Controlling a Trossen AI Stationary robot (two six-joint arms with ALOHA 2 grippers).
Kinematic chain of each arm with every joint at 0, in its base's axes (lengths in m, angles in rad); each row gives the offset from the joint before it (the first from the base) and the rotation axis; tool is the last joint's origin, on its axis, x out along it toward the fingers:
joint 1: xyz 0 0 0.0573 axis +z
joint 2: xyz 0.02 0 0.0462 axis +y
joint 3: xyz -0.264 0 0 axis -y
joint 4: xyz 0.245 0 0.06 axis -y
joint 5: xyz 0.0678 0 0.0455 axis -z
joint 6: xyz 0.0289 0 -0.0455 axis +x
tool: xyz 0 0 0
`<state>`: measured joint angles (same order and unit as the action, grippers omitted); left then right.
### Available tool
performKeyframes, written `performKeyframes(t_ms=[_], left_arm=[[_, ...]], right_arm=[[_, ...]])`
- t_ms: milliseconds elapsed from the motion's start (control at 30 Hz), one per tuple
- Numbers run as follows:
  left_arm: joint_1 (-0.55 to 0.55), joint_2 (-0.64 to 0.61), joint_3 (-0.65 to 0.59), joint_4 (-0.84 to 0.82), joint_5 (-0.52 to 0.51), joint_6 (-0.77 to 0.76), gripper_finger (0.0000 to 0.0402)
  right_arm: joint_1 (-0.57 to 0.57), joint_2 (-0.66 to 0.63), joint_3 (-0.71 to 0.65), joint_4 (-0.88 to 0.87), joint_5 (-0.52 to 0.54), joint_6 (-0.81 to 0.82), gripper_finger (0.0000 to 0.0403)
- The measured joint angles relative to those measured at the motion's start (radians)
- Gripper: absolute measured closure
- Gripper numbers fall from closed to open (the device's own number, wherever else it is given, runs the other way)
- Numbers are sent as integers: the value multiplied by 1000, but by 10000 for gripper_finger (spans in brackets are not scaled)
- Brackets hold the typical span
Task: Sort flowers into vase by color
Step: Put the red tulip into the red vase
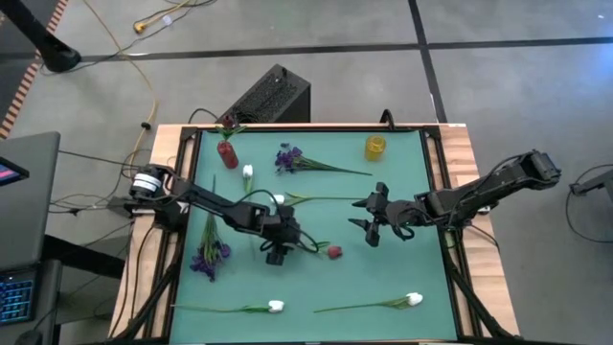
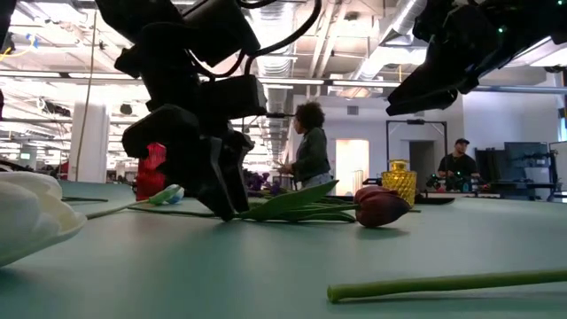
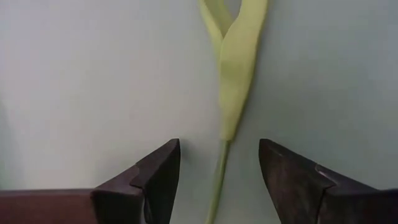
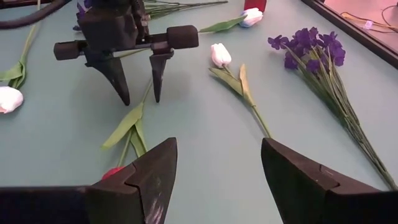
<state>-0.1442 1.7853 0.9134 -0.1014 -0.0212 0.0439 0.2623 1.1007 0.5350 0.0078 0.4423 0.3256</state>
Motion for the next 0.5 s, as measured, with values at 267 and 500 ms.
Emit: performKeyframes(t_ms=[267, 500], left_arm=[[13, 0, 0, -4, 32, -30, 257], [22, 57, 5, 31, 66, -29, 281]], right_arm=[[0, 0, 0, 0, 0, 32, 143], [0, 0, 0, 0, 0, 44, 143]])
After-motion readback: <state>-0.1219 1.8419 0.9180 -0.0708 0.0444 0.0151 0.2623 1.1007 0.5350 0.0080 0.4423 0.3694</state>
